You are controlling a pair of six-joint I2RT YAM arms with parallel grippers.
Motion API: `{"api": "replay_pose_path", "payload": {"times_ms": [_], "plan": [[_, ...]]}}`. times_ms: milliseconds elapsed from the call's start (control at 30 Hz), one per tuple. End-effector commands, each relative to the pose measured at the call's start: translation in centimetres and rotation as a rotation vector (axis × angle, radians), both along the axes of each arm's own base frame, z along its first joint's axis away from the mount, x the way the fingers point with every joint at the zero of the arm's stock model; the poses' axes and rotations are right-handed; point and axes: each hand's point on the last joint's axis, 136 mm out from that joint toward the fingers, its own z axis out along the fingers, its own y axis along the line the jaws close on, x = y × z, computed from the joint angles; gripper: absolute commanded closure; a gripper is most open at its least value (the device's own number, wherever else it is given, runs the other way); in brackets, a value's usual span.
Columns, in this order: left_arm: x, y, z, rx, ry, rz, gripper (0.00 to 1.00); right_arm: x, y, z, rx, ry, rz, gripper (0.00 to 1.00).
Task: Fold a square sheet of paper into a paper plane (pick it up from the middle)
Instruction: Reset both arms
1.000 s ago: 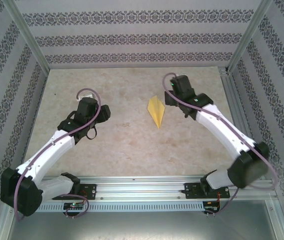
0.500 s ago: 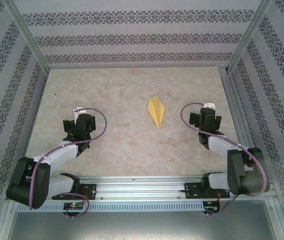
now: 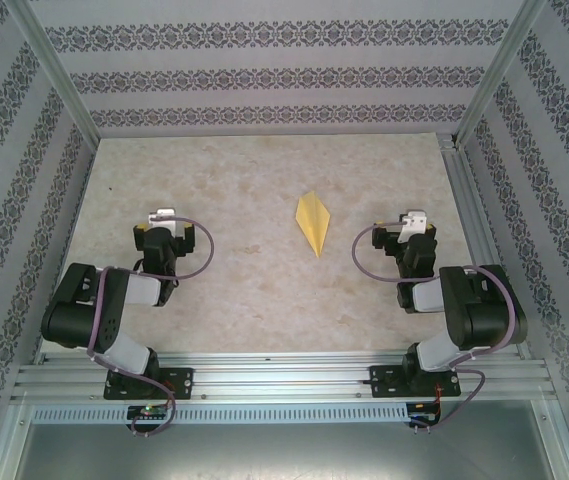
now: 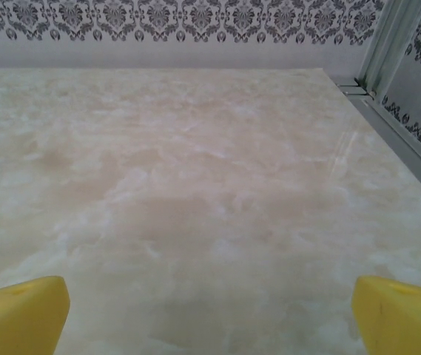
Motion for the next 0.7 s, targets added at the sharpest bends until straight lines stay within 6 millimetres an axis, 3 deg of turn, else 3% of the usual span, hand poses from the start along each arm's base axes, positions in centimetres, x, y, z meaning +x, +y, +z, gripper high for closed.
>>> {"api": "replay_pose_path", "payload": {"times_ms": [0,667], "plan": [[1.40,-0.20,2.73,-0.052,-0.137,-0.025,0.00,1.55,-0.89,2.29,0.014,-0.053,-0.054,0.02],[1.60,-1.15,2.47,-0.060,-0.093,-0.084,0.00,1.58,-1.58,2.37,0.037,-0.060,-0.073,0.02]]}}
